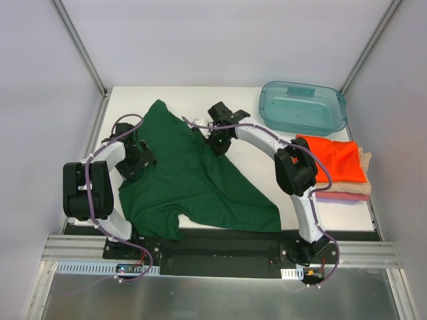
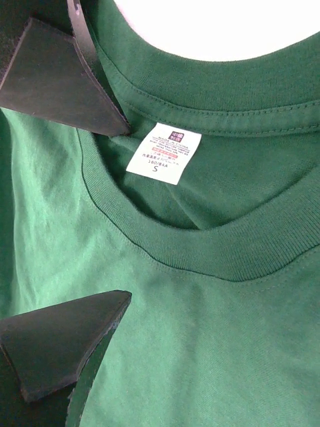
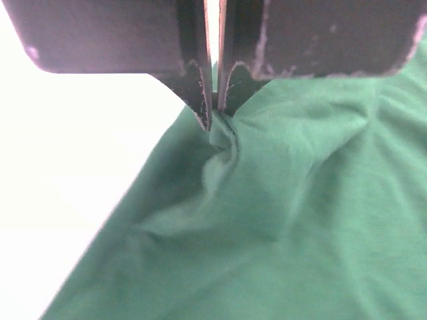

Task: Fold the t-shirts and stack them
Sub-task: Flatten out the tshirt

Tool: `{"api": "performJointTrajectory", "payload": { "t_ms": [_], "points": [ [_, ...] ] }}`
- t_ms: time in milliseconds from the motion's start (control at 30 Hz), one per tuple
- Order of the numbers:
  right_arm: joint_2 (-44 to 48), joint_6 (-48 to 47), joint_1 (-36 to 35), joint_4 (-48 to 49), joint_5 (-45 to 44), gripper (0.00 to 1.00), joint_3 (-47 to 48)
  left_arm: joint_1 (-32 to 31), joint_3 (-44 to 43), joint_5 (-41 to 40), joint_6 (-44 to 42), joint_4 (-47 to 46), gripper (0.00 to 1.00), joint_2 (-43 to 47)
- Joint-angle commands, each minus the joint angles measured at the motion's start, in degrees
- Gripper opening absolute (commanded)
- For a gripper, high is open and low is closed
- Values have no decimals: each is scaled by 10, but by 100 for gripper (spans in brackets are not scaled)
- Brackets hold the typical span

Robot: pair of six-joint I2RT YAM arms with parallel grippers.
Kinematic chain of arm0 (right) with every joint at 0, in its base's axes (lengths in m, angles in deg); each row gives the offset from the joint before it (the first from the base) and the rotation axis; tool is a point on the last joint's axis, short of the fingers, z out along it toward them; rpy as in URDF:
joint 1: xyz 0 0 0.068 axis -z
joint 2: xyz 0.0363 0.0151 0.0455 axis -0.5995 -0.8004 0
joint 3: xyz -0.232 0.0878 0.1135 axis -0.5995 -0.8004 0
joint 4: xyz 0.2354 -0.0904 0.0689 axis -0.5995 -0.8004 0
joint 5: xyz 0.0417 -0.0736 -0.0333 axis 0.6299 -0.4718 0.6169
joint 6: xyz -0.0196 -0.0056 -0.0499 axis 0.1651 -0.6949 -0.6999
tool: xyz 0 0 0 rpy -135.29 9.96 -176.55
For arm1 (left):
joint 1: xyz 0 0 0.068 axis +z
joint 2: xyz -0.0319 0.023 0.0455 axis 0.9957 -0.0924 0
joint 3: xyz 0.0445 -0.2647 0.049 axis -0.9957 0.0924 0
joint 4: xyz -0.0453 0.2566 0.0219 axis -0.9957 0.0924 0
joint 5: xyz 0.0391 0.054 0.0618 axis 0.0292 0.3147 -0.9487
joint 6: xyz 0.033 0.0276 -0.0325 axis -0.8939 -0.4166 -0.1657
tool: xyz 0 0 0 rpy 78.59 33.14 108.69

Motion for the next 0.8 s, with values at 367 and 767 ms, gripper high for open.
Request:
{"api": "performJointTrajectory", "payload": {
  "t_ms": [367, 767],
  "points": [
    [-58, 93, 92, -118, -628, 37, 238, 2, -21, -18, 8, 2, 99, -31],
    [59, 195, 73, -84, -488, 96, 114, 2, -21, -18, 3, 4, 99, -14]
  ]
}}
